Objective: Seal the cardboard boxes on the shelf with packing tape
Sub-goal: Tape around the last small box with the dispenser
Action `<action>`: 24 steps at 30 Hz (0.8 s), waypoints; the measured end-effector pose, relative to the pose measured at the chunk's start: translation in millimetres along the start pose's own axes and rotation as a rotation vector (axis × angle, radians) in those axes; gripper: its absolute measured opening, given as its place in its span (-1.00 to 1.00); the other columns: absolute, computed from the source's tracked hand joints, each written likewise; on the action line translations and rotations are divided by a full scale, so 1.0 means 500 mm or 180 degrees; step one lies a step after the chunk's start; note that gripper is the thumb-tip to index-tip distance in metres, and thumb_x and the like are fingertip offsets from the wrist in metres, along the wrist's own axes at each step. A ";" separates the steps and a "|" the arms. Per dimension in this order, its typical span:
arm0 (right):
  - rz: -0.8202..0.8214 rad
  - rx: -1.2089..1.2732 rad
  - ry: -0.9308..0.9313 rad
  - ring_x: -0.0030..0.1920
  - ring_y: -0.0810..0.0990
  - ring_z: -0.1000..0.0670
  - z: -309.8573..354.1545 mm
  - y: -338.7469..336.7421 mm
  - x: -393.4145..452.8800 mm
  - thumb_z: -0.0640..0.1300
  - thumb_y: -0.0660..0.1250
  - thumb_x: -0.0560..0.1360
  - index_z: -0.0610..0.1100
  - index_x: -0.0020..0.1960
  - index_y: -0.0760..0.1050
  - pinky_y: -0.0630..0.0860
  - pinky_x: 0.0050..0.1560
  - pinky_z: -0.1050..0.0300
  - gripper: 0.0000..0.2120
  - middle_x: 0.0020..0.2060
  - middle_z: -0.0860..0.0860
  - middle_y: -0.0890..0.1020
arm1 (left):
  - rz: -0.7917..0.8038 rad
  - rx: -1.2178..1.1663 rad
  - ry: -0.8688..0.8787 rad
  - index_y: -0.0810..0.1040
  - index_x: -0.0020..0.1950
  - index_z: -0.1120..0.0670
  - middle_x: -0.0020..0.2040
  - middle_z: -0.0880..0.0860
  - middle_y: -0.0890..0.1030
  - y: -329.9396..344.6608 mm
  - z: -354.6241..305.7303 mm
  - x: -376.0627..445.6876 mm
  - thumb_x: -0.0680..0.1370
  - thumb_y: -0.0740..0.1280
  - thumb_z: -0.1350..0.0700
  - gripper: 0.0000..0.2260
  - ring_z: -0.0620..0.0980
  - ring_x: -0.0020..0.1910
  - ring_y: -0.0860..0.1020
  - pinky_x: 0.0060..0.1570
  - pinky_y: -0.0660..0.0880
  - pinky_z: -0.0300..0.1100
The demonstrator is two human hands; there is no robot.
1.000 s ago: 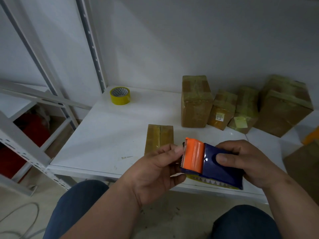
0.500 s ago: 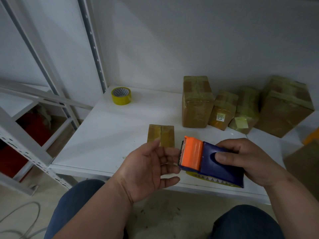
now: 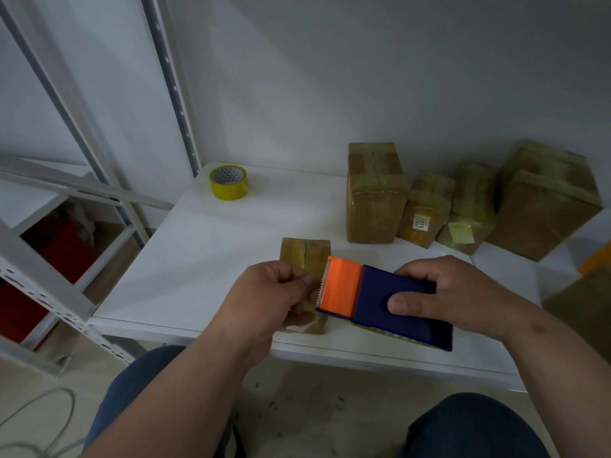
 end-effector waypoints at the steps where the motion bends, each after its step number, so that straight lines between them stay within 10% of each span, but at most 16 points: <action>1: 0.0004 -0.0015 -0.0010 -0.24 0.67 0.13 0.000 -0.007 0.003 0.29 0.45 0.18 0.04 -0.08 0.63 0.51 -0.29 0.35 -0.57 -0.21 0.11 0.70 | -0.0043 -0.0022 0.0019 0.62 -0.18 0.22 -0.35 0.12 0.52 -0.006 -0.006 0.003 0.55 0.36 0.25 -0.88 0.01 -0.33 0.49 -0.22 0.63 -0.13; 9: -0.0322 -0.0001 0.0289 -0.25 0.70 0.02 -0.072 -0.108 0.034 0.61 0.36 -0.17 0.00 -0.16 0.68 0.54 -0.20 0.14 -0.16 -0.24 0.00 0.72 | -0.0551 -0.0166 0.0071 0.65 -0.16 0.25 -0.37 0.08 0.47 -0.135 -0.043 0.073 0.54 0.35 0.32 -0.88 -0.07 -0.40 0.42 -0.27 0.62 -0.14; 16: -0.0310 -0.0565 0.0650 -0.29 0.63 0.03 -0.086 -0.136 0.139 0.27 0.34 0.32 -0.06 -0.15 0.64 0.40 -0.33 0.23 -0.59 -0.30 0.01 0.66 | -0.0618 0.0033 -0.0138 0.62 -0.04 0.30 -0.28 0.13 0.50 -0.132 -0.027 0.178 0.51 0.42 0.28 -0.91 -0.04 -0.37 0.44 -0.24 0.64 -0.08; 24: -0.0068 -0.0973 0.0784 -0.19 0.66 -0.09 -0.114 -0.124 0.220 0.53 0.27 0.14 -0.13 -0.14 0.66 0.44 -0.21 0.13 -0.25 -0.23 -0.10 0.68 | -0.0778 0.0038 -0.0429 0.59 -0.05 0.29 -0.25 0.15 0.53 -0.138 0.029 0.218 0.51 0.44 0.26 -0.90 0.00 -0.32 0.45 -0.15 0.65 0.00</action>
Point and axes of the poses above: each hand's wrist, its own x-axis towards the middle knuckle, its own y-axis out of the palm, z = x × y, the point moved 9 cm from there along x, towards the middle knuckle
